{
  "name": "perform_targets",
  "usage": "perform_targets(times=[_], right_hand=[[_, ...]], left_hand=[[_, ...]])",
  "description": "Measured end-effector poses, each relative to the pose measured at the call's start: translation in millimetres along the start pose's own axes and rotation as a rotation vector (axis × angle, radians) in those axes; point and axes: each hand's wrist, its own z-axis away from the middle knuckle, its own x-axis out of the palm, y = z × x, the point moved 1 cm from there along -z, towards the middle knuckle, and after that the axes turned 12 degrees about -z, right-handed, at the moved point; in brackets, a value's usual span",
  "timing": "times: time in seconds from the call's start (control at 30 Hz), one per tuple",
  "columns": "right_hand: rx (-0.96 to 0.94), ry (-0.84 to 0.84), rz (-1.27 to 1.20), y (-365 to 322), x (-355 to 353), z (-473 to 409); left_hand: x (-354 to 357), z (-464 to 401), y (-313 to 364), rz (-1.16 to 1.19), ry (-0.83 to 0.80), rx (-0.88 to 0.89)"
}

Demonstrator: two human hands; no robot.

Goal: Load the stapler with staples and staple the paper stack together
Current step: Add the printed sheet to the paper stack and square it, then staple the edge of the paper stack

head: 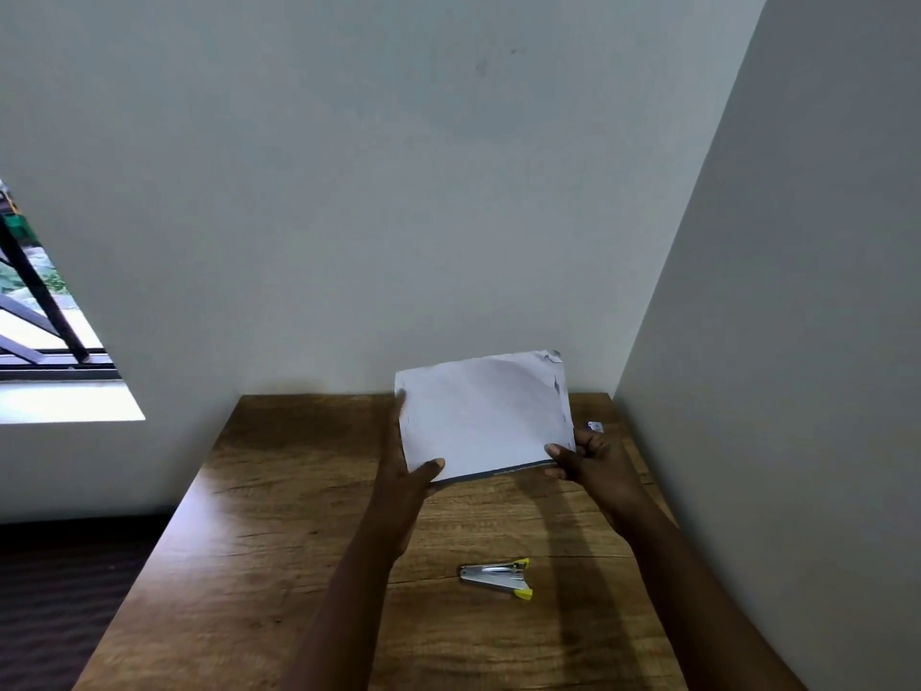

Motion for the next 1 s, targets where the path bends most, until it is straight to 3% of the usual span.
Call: perform_targets(times=[0.13, 0.23, 0.43, 0.53, 0.7, 0.87, 1.0], right_hand=[[0.006, 0.006, -0.015, 7.2, -1.0, 5.2], [0.054, -0.040, 0.316, 25.2, -4.4, 15.2], [0.187, -0.509, 1.043, 76.2, -3.9, 32.9], [0.088, -0.487, 1.144, 91.1, 1.0, 39.9], [0.090, -0.421, 0.970, 88.0, -1.2, 45.0], [0.201, -0.199, 0.058, 71.4, 12.7, 48.9], [0.272, -0.253, -0.320, 51.8, 39.1, 46.5]], left_hand=[[2.5, 3.0, -0.3, 0.008, 0.000, -0.066], [5.1, 2.6, 5.0, 0.004, 0.031, -0.068], [7.3, 0.6, 12.8, 0.032, 0.045, -0.037], [6.3, -0.9, 13.7, 0.007, 0.059, -0.019], [5.2, -1.6, 16.1, 0.028, 0.055, -0.007], [4.4, -1.9, 18.8, 0.034, 0.071, 0.012], [5.7, -1.7, 23.2, 0.045, 0.056, 0.026]])
